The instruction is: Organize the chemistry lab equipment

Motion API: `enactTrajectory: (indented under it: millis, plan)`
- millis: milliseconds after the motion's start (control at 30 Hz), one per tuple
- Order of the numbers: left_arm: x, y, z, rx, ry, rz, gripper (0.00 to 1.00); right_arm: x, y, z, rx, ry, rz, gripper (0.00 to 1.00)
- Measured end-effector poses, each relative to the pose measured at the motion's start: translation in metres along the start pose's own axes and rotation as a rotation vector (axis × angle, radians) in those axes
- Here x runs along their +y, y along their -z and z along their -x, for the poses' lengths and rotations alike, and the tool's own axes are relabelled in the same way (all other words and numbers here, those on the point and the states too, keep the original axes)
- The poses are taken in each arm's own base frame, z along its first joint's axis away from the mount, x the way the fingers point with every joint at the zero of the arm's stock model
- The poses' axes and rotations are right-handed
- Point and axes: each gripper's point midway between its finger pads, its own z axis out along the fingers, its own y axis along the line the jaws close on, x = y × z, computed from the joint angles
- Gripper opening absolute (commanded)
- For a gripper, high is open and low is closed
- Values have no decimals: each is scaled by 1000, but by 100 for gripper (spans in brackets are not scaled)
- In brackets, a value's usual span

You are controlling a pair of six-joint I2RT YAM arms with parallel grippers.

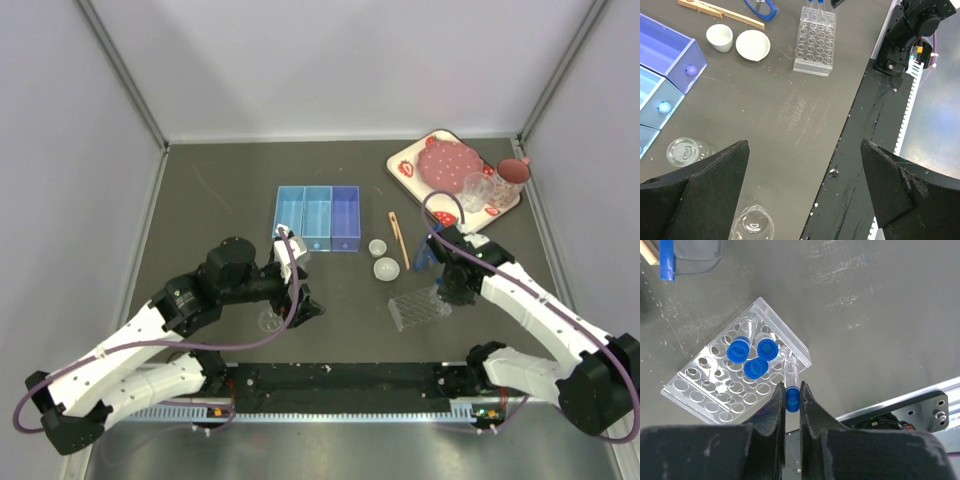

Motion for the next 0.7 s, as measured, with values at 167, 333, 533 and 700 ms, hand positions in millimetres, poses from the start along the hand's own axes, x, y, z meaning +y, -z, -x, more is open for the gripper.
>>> enactTrajectory:
  millis: [167, 333, 533, 700]
  plan:
    - [0, 0, 0, 0, 0, 2, 99, 4, 0, 1, -8, 4, 12, 0]
    - [1, 0, -1, 1, 0, 3, 99, 6, -1, 2, -11, 6, 18, 14]
    - [0, 0, -1, 0, 0, 3, 99, 9, -1, 1, -13, 8, 30, 35]
    - [0, 2, 0, -7, -2, 2, 99, 11, 0, 0, -12, 21, 39, 36]
